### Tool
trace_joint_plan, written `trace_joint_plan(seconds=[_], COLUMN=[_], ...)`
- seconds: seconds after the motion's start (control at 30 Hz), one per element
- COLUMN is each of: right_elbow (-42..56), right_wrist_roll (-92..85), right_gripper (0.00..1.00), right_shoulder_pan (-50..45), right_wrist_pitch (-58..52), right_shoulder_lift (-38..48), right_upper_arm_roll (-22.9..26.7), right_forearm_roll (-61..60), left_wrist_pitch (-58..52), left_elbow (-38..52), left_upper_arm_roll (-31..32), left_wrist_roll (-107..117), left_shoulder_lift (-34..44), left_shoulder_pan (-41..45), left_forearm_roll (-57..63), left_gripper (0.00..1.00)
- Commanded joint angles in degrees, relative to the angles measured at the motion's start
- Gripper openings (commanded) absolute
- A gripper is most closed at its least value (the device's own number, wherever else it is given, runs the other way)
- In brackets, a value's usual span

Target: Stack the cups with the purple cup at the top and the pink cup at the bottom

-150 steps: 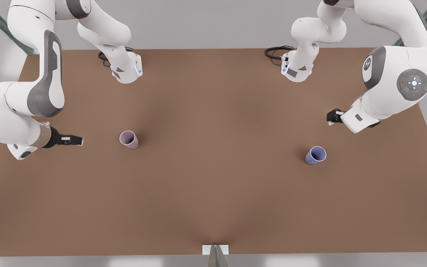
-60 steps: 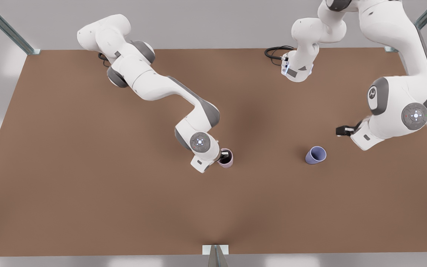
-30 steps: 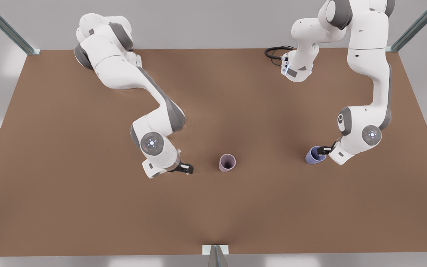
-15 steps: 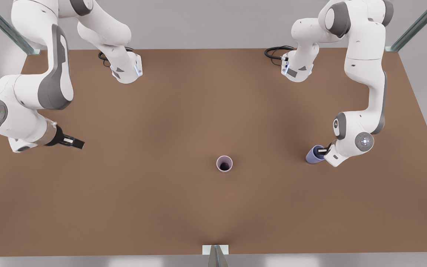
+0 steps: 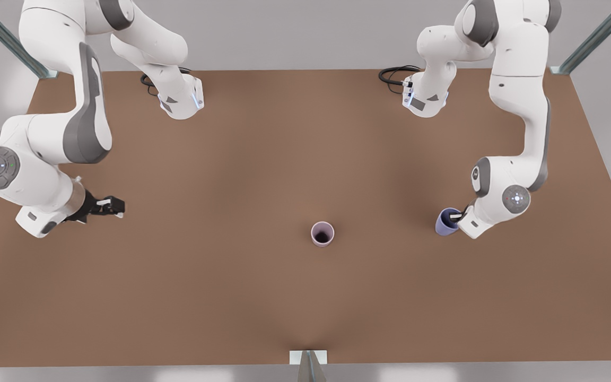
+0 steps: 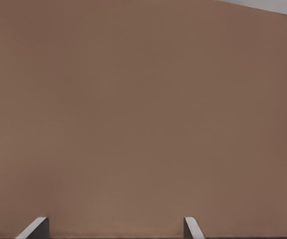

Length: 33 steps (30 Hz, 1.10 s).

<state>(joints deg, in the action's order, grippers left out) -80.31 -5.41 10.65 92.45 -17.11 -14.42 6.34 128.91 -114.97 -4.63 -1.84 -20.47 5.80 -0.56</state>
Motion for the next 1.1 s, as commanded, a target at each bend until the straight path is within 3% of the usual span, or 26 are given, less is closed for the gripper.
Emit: trace_joint_plan(seconds=[0.0, 0.13, 0.2, 0.47, 1.07], right_elbow=[-0.11, 0.06, 0.06, -0.2, -0.2], right_wrist_roll=[1.63, 2.51, 7.78, 10.25, 12.44], right_gripper=[1.0, 1.0, 1.0, 1.0, 1.0], right_shoulder_pan=[0.51, 0.43, 0.43, 0.34, 0.51], right_wrist_pitch=[-2.01, -0.17, -0.69, 0.19, -1.04], right_shoulder_lift=[0.15, 0.15, 0.15, 0.06, -0.02], right_upper_arm_roll=[0.36, 0.45, 0.36, 1.33, 1.33], right_forearm_roll=[0.17, 0.17, 0.17, -3.44, -3.44], left_wrist_pitch=[-2.26, -9.72, -20.01, -24.15, -17.2], left_elbow=[1.85, 9.31, 22.76, 41.05, 43.77], left_upper_arm_roll=[0.06, 4.36, 5.42, 5.51, 5.51], left_wrist_roll=[4.73, 20.64, 31.37, 50.36, 52.38], left_shoulder_lift=[1.49, 0.88, -4.31, -13.72, -18.9], left_shoulder_pan=[3.34, 7.91, 12.65, 24.96, 28.13], left_forearm_roll=[-0.59, -0.59, -0.41, -3.57, -4.1], left_gripper=[0.21, 0.21, 0.21, 0.21, 0.21])
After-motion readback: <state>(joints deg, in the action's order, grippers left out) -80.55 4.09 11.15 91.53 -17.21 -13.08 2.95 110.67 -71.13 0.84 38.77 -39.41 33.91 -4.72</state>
